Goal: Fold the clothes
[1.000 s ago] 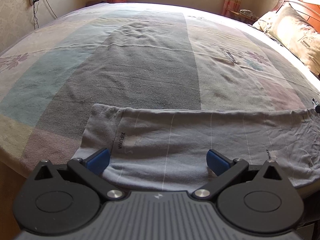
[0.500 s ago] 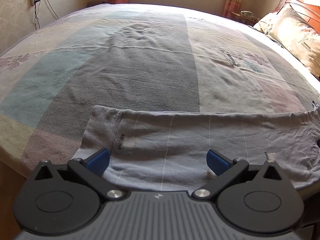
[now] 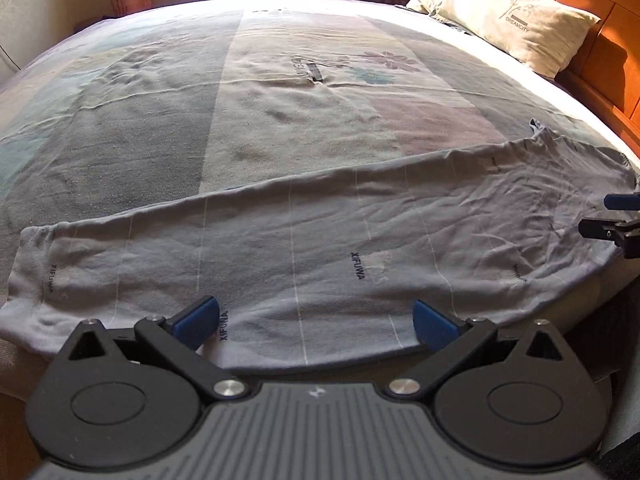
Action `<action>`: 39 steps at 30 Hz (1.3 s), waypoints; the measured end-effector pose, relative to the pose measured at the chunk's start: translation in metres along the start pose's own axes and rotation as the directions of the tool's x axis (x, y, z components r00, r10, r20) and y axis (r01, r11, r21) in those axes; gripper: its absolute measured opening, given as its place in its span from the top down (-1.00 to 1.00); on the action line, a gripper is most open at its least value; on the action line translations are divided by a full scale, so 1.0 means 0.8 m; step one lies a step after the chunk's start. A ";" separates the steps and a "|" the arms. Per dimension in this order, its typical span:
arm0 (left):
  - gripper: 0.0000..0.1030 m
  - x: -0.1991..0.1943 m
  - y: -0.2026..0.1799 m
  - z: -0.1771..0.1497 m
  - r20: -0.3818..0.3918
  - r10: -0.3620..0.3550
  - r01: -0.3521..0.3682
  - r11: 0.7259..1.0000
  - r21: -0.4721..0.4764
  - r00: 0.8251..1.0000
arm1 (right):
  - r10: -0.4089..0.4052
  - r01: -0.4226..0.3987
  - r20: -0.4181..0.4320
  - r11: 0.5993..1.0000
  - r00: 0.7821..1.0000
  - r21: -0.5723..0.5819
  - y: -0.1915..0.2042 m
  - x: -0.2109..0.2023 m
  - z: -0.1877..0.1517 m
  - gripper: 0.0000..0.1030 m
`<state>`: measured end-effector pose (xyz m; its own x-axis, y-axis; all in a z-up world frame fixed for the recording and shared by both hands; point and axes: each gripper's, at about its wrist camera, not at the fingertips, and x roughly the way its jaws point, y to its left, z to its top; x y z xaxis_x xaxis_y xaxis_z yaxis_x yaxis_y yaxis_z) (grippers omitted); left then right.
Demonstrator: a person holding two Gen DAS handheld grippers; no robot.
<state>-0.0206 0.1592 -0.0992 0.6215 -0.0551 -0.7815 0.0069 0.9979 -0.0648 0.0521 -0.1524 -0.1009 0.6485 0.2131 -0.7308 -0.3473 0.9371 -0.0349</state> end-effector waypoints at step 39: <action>-0.99 0.004 0.005 0.007 -0.041 0.036 -0.036 0.999 -0.010 0.999 | -0.207 0.208 -0.035 0.927 0.978 0.311 -0.105 0.012 -0.022 -1.00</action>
<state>-0.0147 0.1630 -0.0984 0.5889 -0.0208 -0.8079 -0.0237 0.9988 -0.0430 0.0754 -0.2341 -0.1170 0.6821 0.0043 -0.7313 0.0233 0.9993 0.0277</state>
